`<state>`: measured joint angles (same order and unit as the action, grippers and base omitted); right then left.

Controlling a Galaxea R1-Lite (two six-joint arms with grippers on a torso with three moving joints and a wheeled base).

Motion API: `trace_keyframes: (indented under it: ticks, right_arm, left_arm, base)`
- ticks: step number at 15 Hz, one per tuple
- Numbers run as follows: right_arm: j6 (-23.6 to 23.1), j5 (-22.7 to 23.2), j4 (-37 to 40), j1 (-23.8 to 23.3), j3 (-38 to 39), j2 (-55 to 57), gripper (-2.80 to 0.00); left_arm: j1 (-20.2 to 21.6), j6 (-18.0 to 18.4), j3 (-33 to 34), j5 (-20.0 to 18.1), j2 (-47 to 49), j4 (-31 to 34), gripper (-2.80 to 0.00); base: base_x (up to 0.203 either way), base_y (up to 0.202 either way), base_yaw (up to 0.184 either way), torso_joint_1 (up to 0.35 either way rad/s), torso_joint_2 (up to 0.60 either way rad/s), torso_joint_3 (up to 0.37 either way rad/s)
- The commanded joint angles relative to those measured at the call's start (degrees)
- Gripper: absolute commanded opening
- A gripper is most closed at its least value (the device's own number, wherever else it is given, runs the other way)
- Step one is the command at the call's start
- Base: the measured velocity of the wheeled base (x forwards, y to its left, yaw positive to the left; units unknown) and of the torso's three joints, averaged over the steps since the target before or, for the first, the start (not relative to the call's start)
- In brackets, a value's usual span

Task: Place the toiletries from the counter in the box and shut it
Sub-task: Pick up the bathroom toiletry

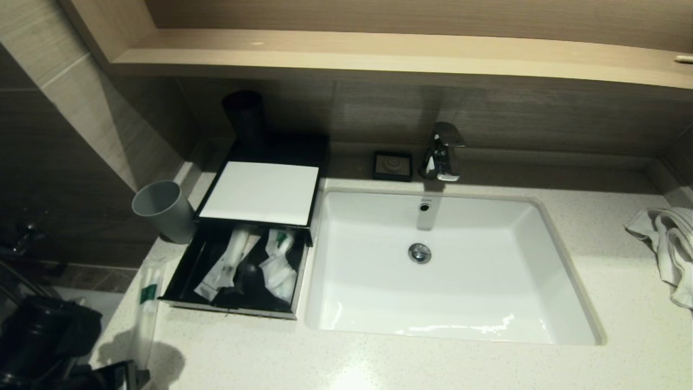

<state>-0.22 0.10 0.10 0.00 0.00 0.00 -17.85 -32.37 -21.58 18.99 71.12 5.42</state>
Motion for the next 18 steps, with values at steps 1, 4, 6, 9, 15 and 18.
trace_keyframes:
  ticks: [1,4,6,9,15,18]
  right_arm:
    - [-0.04,0.08,-0.01,-0.07,0.00,0.00,-2.80]
    - [-0.04,0.08,-0.01,-0.09,0.00,0.00,-2.80]
    - [-0.04,0.08,-0.01,0.00,0.00,0.00,-2.80]
    - [-0.04,0.02,-0.01,-0.04,0.00,0.00,-2.80]
    - [-0.04,0.08,-0.01,0.00,0.00,0.00,-2.80]
    - [-0.04,0.00,-0.01,0.00,0.00,0.00,-2.80]
  left_arm:
    - [0.01,-0.24,-0.07,-1.09,0.34,0.02,0.00]
    - [0.01,-1.08,-0.04,-1.76,2.37,-0.62,0.00]
    - [0.01,-3.02,-0.04,-1.76,4.98,-1.93,0.00]
    - [0.01,-3.39,-0.04,-1.76,6.94,-3.60,0.00]
    - [0.09,-3.49,0.13,-1.94,8.25,-6.22,0.00]
    - [0.53,-3.95,0.14,-2.02,8.16,-6.48,0.00]
  base:
    - [0.000,0.000,0.000,0.000,0.00,0.000]
    - [0.000,0.000,0.000,0.000,0.00,0.000]
    - [0.000,0.000,0.000,0.000,0.00,0.000]
    - [0.000,0.000,0.000,0.000,0.00,0.000]
    - [0.000,0.000,0.000,0.000,0.00,0.000]
    - [0.000,0.000,0.000,0.000,0.00,0.000]
